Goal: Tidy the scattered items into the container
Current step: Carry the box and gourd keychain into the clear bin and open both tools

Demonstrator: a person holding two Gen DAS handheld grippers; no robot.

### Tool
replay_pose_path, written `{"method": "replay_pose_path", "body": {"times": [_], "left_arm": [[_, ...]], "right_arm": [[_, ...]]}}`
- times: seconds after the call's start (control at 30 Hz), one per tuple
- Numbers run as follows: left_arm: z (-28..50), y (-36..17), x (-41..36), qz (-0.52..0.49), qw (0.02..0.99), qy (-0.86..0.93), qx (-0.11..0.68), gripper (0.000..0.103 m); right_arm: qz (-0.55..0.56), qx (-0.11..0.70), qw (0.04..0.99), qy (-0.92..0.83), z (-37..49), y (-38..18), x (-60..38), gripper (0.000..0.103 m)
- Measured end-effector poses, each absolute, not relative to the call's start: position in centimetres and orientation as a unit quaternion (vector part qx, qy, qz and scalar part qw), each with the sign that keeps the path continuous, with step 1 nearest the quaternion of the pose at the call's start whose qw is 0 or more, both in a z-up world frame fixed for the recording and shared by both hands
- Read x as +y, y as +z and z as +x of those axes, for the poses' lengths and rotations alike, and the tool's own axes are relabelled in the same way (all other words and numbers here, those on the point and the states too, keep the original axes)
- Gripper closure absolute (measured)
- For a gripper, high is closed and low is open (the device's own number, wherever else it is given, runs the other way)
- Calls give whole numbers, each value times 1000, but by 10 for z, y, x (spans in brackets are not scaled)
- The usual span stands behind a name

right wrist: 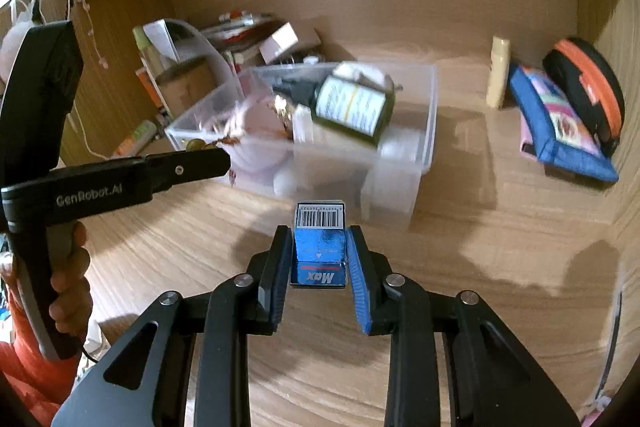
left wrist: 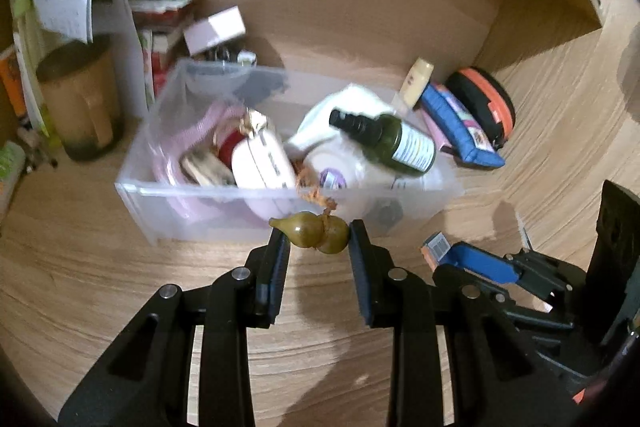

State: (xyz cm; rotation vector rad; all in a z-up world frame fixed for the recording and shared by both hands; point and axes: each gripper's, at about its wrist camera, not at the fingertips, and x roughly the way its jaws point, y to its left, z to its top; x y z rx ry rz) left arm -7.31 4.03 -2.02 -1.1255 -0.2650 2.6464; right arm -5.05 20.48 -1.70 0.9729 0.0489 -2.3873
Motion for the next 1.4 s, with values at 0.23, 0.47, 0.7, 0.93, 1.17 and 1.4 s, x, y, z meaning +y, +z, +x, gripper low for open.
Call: {"method": "replay_pose_path", "body": {"times": [0.23, 0.47, 0.7, 0.93, 1.17, 1.4], "left_arm": [[-75, 0, 27, -357, 117, 924, -71, 73], [-83, 0, 3, -356, 101, 926, -74, 73], [-97, -9, -8, -362, 89, 926, -60, 73], [-118, -22, -11, -379, 91, 919, -57, 73], [-125, -29, -11, -380, 90, 919, -49, 73], [-122, -27, -12, -378, 95, 919, -48, 64]], "right_arm": [[340, 11, 293, -894, -57, 3, 192, 78], [329, 20, 303, -894, -70, 11, 170, 78], [341, 38, 301, -890, -91, 6, 146, 78], [357, 52, 296, -884, -110, -3, 131, 78], [353, 59, 290, -888, -120, -5, 121, 78], [346, 81, 278, -893, -117, -4, 114, 77]]}}
